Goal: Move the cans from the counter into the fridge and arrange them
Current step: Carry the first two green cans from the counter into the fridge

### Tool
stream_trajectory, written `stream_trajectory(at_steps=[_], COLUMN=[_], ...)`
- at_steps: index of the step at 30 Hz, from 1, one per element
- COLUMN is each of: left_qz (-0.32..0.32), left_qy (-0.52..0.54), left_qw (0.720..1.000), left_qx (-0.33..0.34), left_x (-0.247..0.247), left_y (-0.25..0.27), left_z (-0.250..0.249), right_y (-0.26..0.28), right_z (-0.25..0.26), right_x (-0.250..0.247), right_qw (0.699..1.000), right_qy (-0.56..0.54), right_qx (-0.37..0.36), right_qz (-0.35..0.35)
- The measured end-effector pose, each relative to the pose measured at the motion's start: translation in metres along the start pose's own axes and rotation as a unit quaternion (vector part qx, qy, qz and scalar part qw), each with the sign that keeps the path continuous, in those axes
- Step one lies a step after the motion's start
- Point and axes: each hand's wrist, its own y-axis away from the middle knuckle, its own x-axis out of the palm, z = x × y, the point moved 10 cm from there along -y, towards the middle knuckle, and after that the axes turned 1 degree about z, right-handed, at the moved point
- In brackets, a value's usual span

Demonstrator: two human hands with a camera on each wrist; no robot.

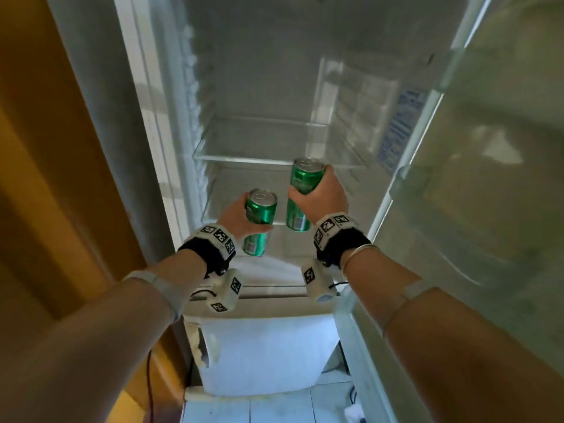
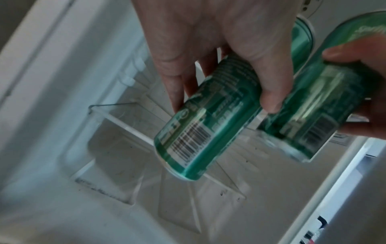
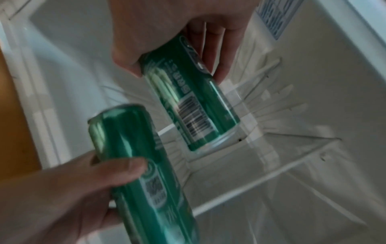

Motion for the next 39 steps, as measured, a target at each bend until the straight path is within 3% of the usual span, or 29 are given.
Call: stream_trajectory(at_steps=[7,13,21,29,39], left_qz=[-0.004,0.014,0.033,0.04,0.078], left_qy=[-0.02,0.004,0.02,0.056,0.021], left_qw=[1.0,1.0,0.999,0.998,0.997], left_qx=[-0.001,0.001,-0.004,-0.015,0.01], left_x=[-0.015,-0.028,-0.037,-0.037,-0.035], left_y=[-0.051,-0.084,-0.114,-0.123,-0.119], left_z=[0.001,0.008,0.023,0.042,0.014], right_y=[-0.087,-0.156,-0.232,-0.257,-0.247], right_z=[0.022,0.041,0.034,0.02,0.012], right_x=[-0.004,-0.012,0.021,0.042,0.049], right_qw=[0.999,0.997,0.998,0.998,0.998], right_qy=[-0.034,0.007,0.022,0.05,0.046], right_qx=[0.008,0.021,0.025,0.036,0.051], right_qz=[-0.042,-0.069,-0.045,-0.031,0.013])
